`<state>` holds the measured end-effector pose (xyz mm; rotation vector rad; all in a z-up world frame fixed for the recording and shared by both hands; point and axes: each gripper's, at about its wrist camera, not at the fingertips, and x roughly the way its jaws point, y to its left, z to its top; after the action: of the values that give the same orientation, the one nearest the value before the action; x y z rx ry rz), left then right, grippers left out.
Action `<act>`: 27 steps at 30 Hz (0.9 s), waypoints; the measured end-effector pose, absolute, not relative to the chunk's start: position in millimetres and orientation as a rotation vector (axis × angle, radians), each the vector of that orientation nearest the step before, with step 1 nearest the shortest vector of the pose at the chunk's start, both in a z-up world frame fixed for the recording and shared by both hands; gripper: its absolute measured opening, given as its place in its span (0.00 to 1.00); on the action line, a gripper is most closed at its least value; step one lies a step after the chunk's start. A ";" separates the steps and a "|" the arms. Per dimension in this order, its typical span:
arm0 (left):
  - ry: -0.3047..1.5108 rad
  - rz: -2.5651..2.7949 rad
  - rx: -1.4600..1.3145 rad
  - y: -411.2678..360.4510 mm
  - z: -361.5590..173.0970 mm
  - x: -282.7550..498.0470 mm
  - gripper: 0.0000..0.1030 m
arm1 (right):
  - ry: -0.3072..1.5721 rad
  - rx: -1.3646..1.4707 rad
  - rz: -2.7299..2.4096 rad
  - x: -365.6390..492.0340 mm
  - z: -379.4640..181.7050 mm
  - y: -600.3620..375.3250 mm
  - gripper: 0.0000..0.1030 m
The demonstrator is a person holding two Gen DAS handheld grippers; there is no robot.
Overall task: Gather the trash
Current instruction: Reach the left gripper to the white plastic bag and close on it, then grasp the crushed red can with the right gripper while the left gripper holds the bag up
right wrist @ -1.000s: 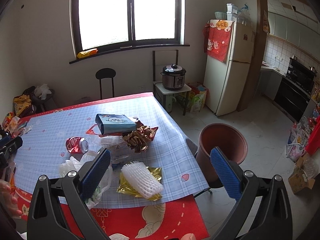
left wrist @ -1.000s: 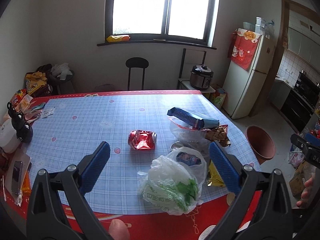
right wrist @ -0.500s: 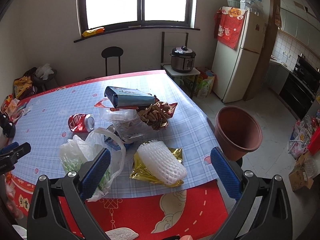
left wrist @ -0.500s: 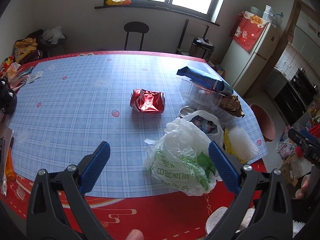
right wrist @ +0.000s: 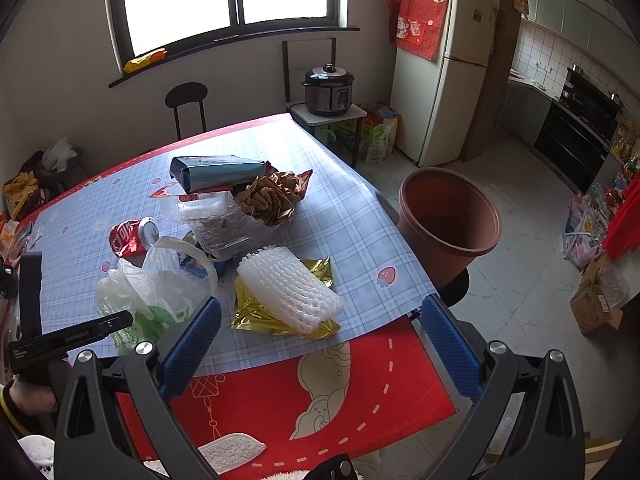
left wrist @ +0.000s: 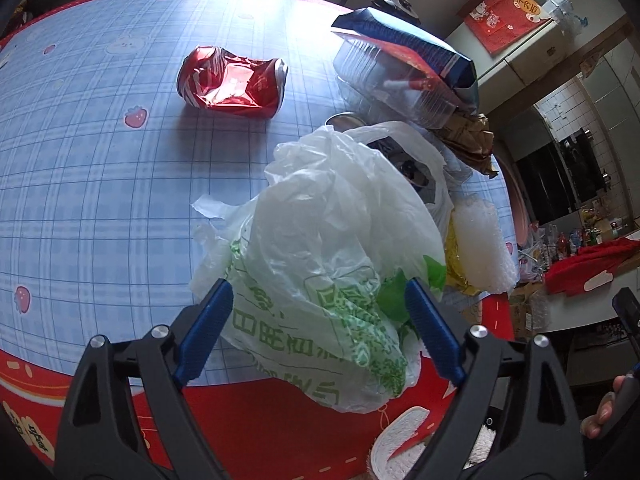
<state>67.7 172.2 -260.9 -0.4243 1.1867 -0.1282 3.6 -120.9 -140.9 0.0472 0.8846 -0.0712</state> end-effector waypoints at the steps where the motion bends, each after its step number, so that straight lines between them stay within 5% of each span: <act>1: 1.195 -0.127 -0.424 171.2 -265.9 70.2 0.84 | 0.886 0.055 -0.079 2.4 -141.3 -123.6 0.96; 8: 1.244 -0.142 -0.385 159.5 -292.6 79.1 0.84 | 0.919 0.075 -0.060 2.2 -146.4 -124.8 0.96; 10: 1.249 -0.149 -0.374 157.9 -297.6 80.1 0.75 | 0.937 0.068 -0.033 5.0 -149.9 -119.7 0.96; 14: 1.256 -0.155 -0.372 157.9 -302.7 77.3 0.38 | 0.958 0.047 0.006 10.4 -153.6 -107.3 0.96; 17: 1.235 -0.176 -0.376 163.7 -298.5 72.9 0.24 | 0.957 0.041 0.033 16.3 -153.0 -99.1 0.96; 27: 1.042 -0.179 -0.350 193.6 -250.6 46.4 0.18 | 0.987 -0.017 0.152 38.0 -162.0 -53.5 0.96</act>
<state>46.4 193.6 -250.6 -0.3501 1.0420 -0.1789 38.0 -53.5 -162.0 -0.0174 0.9871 0.1524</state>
